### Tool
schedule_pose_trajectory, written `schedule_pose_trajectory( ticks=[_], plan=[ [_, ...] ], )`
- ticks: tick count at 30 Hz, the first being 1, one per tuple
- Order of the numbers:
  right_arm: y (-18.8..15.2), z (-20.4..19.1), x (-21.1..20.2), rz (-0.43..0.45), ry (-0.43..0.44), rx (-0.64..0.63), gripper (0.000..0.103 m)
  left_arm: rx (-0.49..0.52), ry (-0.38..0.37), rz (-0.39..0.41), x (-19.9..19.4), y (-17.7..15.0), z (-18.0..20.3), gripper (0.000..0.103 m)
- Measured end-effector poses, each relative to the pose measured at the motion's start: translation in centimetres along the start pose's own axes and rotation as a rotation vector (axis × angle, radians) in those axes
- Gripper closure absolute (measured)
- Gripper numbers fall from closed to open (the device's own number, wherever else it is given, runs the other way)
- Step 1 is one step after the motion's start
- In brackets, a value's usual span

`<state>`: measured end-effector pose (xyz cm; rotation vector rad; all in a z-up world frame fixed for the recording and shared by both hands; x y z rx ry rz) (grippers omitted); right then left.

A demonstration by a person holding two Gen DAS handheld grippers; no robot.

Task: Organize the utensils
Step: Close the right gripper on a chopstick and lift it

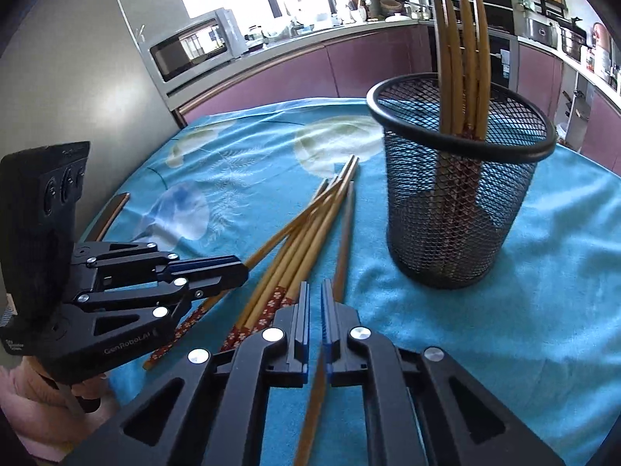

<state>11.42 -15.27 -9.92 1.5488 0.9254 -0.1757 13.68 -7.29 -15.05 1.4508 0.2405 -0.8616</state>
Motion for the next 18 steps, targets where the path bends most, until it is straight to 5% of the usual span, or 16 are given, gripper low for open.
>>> schedule_pose_trajectory(
  ticks=[2,6,10,18],
  plan=[
    [0.0,0.2,0.4,-0.011,-0.022,-0.015,0.081,0.002,-0.001,-0.004,0.2,0.0,-0.2,0.094],
    [-0.5,0.6,1.3,-0.035,-0.064,-0.055,0.08,0.008,-0.003,-0.01,0.5,0.0,-0.2,0.089],
    [-0.3,0.7,1.7,-0.026,-0.069,-0.059,0.095,0.023,-0.001,-0.012,0.9,0.2,0.0,0.085],
    [0.5,0.8,0.0,0.037,0.001,0.022,0.097,-0.012,-0.012,-0.011,0.7,0.4,-0.3,0.095]
  ],
)
Point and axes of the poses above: each gripper's, at about its wrist camera, not at the fingertips, and x roughly the way its jaws point, z to its right, y to its top, the point moved 10 cm from there along x, roughly the way its jaws point, and after that the axes turned 13 degrees about z, right-handed, at the moved point
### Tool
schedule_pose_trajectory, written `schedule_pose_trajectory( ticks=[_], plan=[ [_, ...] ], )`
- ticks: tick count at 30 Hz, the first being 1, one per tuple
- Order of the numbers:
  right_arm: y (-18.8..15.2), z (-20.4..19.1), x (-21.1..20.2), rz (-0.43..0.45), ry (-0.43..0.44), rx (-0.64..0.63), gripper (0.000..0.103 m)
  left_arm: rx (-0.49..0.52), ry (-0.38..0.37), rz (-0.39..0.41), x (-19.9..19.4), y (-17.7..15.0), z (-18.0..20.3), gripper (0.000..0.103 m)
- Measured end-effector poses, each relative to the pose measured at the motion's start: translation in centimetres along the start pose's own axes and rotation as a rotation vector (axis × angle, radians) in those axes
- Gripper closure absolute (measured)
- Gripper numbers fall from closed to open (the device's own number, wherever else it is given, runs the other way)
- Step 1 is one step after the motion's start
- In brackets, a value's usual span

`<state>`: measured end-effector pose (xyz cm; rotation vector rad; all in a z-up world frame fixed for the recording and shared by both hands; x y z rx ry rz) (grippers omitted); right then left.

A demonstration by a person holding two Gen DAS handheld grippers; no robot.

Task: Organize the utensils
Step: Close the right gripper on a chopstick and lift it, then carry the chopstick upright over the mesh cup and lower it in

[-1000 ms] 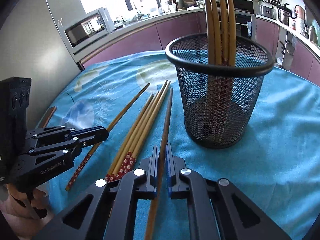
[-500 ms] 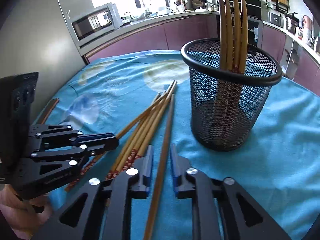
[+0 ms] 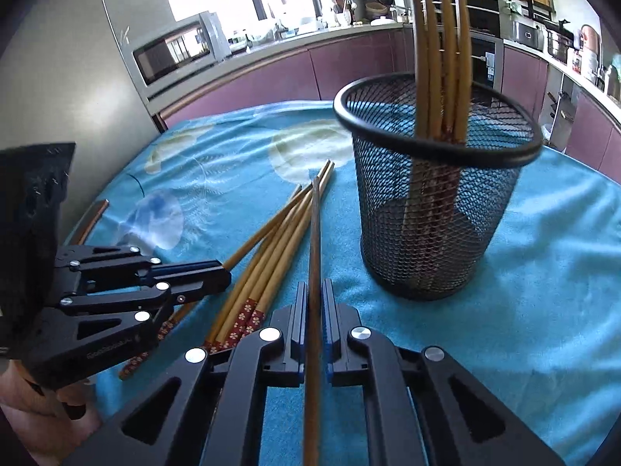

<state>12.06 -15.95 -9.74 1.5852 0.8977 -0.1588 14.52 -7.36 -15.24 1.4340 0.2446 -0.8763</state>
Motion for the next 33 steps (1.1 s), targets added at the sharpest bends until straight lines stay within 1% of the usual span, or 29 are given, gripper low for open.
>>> schedule_pose_trajectory(
  ticks=[3,8,10,13,15,18,20,23,29,33],
  plan=[
    [0.3,-1.0,-0.5,0.011,0.033,-0.021,0.097,0.005,-0.003,-0.004,0.0,-0.2,0.1,0.095],
    [-0.5,-1.9,0.9,-0.044,0.052,-0.051,0.097,0.016,-0.012,-0.013,0.2,-0.2,0.3,0.095],
    [-0.8,-1.9,1.4,-0.065,0.049,-0.051,0.095,0.024,-0.013,-0.016,0.3,-0.2,0.3,0.093],
    [-0.7,-1.5,1.8,-0.064,0.034,-0.049,0.091,0.036,-0.012,-0.018,0.6,-0.1,0.4,0.093],
    [-0.9,-1.2,2.1,-0.079,0.036,-0.042,0.092,0.035,-0.013,-0.02,0.8,0.0,0.5,0.094],
    [-1.0,-1.0,2.0,-0.078,0.059,-0.014,0.097,0.024,-0.008,-0.022,0.8,0.2,0.4,0.095],
    [-0.7,-0.9,1.4,-0.061,0.066,-0.008,0.097,0.015,-0.011,-0.018,0.6,0.3,0.4,0.095],
    [0.4,-1.2,-0.2,-0.011,0.085,-0.004,0.097,0.01,-0.043,0.009,-0.6,1.2,0.9,0.095],
    [3.4,-1.1,-4.3,0.111,0.096,-0.007,0.097,0.028,-0.126,0.102,-4.1,4.6,2.5,0.095],
    [5.0,-0.4,-6.6,0.175,0.099,0.012,0.097,0.033,-0.186,0.158,-6.4,6.8,3.8,0.095]
  ],
)
Point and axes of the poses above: each gripper's, at about its wrist camera, not at the fingertips, and x roughly the way its jaws point, z to its right, y to its top, the point moved 10 cm from there along x, roughly the way its jaws point, and after that the axes turned 13 degrees about z, right-handed, at the moved point
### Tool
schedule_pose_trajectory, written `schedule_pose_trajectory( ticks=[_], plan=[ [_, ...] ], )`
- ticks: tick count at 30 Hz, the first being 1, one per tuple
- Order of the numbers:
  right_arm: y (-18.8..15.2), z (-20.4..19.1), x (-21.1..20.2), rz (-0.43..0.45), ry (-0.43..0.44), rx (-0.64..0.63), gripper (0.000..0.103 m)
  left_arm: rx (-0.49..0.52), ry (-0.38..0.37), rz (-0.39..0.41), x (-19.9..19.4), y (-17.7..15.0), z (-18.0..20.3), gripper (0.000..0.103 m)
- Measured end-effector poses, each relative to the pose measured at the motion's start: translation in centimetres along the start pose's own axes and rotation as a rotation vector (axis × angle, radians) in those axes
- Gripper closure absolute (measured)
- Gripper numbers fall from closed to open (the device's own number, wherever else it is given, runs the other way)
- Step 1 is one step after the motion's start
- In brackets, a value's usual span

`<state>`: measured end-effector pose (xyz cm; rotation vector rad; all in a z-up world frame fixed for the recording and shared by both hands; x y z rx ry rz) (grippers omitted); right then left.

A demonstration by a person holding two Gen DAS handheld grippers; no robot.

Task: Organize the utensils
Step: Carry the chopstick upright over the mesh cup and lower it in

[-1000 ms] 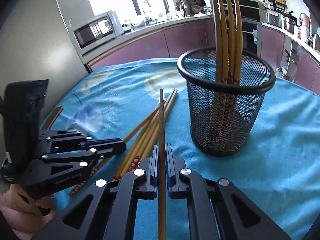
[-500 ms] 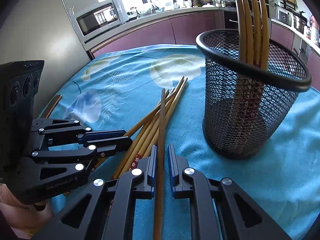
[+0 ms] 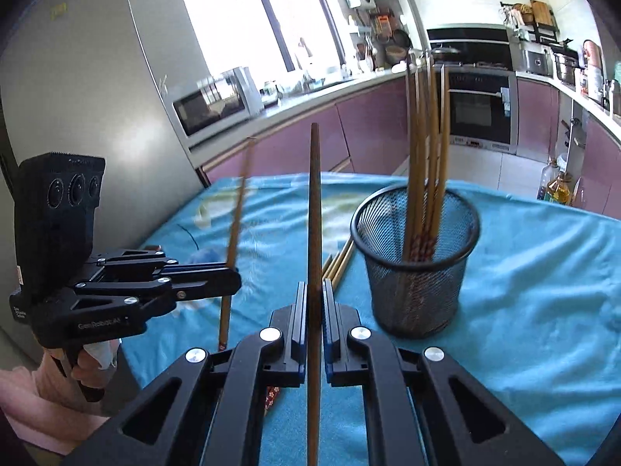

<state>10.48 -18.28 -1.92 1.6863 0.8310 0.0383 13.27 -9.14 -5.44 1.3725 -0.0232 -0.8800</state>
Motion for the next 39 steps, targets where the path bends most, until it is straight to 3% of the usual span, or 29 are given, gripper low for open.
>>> schedule_pose_trajectory(
  ticks=[8,12,23,30,39],
  plan=[
    [4.6,1.2,-2.9,0.125,-0.003,0.004,0.097,-0.026,-0.079,0.126,-3.2,4.8,2.0,0.095],
    [7.1,1.8,-3.5,0.17,-0.008,-0.013,0.097,-0.034,-0.084,0.19,-3.6,7.8,2.3,0.095],
    [12.7,3.6,-4.3,0.263,-0.053,-0.042,0.097,-0.019,-0.07,0.277,-1.6,14.5,3.8,0.095],
    [13.7,4.5,-3.8,0.283,-0.075,-0.048,0.097,0.034,-0.029,0.258,0.4,15.1,4.7,0.095],
    [14.1,5.3,-3.1,0.31,-0.089,-0.026,0.097,0.075,0.017,0.158,4.1,12.5,4.5,0.095]
  ],
)
Point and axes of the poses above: each gripper's, at about its wrist camera, not at the fingertips, and x roughly the way its jaws point, z to its right, y to its top, the point moved 10 cm from there along x, roughly the way its jaws point, and after that the axes turned 13 degrees about z, right-handed, at the moved point
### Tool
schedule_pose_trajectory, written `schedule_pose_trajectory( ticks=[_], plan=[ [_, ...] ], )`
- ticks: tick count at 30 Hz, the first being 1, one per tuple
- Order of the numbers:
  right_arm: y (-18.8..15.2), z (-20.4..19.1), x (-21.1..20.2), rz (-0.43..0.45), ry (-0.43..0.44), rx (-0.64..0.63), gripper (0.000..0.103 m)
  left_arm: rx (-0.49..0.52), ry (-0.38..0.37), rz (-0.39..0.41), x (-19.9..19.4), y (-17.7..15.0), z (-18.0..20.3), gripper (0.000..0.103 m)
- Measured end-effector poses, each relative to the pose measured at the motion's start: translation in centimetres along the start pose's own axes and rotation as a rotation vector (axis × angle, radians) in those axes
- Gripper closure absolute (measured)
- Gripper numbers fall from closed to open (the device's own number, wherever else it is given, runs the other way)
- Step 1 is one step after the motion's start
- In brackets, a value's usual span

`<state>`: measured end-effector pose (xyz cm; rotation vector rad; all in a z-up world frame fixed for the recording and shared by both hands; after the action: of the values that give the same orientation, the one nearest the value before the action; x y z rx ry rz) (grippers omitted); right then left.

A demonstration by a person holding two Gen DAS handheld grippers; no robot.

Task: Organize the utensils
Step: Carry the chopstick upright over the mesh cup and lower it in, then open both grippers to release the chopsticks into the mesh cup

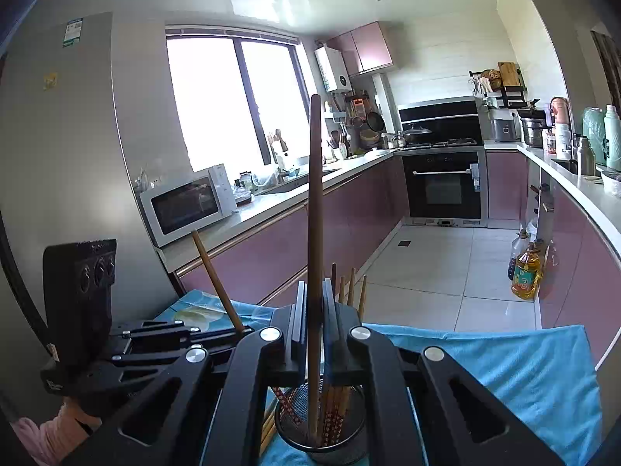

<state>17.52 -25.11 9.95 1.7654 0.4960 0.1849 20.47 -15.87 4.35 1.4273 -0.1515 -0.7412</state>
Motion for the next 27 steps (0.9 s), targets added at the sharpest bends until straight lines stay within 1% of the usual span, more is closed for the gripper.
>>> schedule_pose_trajectory(
  ticks=[4,7,12,15,17,21,24,26,27],
  plan=[
    [-0.1,0.3,0.5,-0.006,-0.002,0.002,0.097,0.011,0.004,-0.042,1.2,-1.6,-0.2,0.095],
    [-1.7,0.2,1.2,-0.072,0.0,0.0,0.097,0.009,0.002,-0.07,1.8,-2.7,-0.5,0.095],
    [-5.8,0.9,3.1,-0.243,-0.001,-0.004,0.097,0.009,-0.007,-0.114,2.9,-4.3,-1.0,0.095],
    [-7.6,1.5,4.1,-0.309,-0.02,-0.004,0.097,0.004,-0.013,-0.126,3.5,-4.6,-1.1,0.095],
    [-8.5,2.1,4.6,-0.334,-0.037,0.007,0.096,0.002,-0.009,-0.134,4.0,-4.7,-1.3,0.095],
    [-9.1,2.9,5.0,-0.339,-0.056,0.037,0.095,0.002,-0.002,-0.14,4.8,-4.7,-1.5,0.095],
    [-9.1,3.3,4.8,-0.33,-0.066,0.049,0.094,-0.009,-0.004,-0.14,5.0,-4.8,-1.7,0.09],
    [-8.9,3.1,4.5,-0.316,-0.064,0.049,0.09,-0.006,-0.002,-0.133,4.8,-4.9,-1.8,0.085],
    [-8.8,3.0,4.3,-0.305,-0.064,0.046,0.085,-0.006,0.002,-0.129,4.6,-4.9,-1.8,0.085]
  ],
)
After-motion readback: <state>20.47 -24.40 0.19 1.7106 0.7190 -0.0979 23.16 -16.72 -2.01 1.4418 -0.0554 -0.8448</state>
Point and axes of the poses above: each gripper's, at about its wrist camera, not at the fingertips, and x roughly the way its jaws point, z to its right, y to its top, the point moved 10 cm from there along x, roughly the way its jaws point, and after that the axes turned 13 degrees about z, right-handed, at the moved point
